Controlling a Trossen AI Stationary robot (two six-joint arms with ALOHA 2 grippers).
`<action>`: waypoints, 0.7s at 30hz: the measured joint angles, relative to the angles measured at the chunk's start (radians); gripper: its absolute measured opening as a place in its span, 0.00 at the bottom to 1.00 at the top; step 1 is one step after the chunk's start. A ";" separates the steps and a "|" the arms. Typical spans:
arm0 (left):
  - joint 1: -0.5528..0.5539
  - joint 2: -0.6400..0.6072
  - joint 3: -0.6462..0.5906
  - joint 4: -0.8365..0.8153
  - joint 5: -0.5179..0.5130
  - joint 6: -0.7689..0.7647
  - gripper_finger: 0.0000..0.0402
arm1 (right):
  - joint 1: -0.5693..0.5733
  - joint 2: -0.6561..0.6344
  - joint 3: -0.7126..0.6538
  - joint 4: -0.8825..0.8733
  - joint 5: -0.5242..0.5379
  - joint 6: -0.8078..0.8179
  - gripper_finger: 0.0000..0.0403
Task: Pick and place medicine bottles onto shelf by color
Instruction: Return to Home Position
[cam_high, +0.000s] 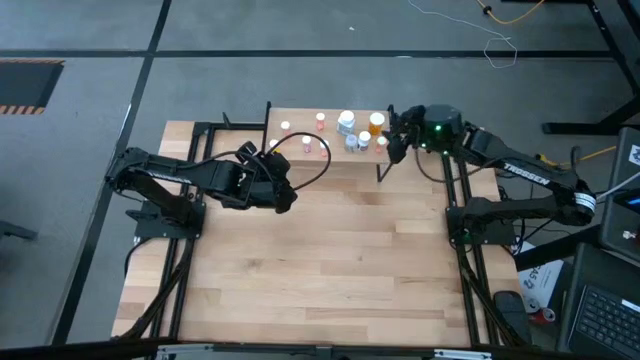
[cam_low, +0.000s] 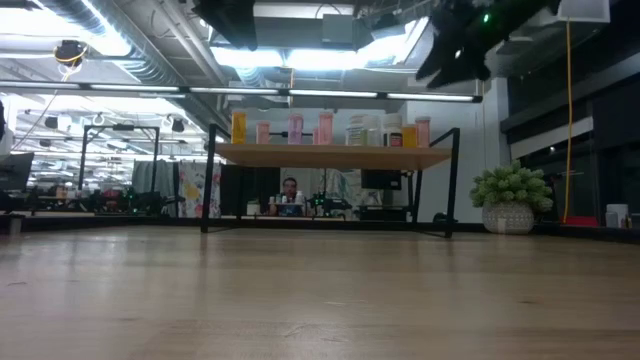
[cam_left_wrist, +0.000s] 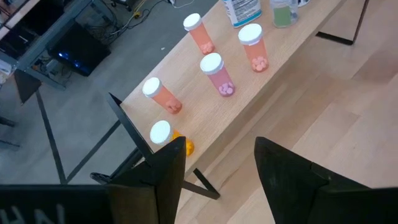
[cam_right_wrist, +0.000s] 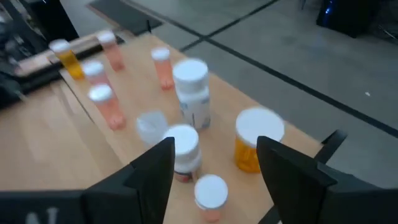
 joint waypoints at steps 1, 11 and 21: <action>0.000 0.000 0.000 0.000 0.000 0.010 0.46 | 0.000 -0.010 0.022 -0.022 -0.004 0.001 0.57; -0.004 0.000 0.000 -0.002 0.071 0.252 0.46 | 0.000 -0.057 0.213 -0.149 -0.165 0.104 0.57; -0.010 -0.057 -0.011 -0.117 0.176 0.033 0.46 | 0.033 -0.090 0.213 -0.267 -0.395 0.182 0.57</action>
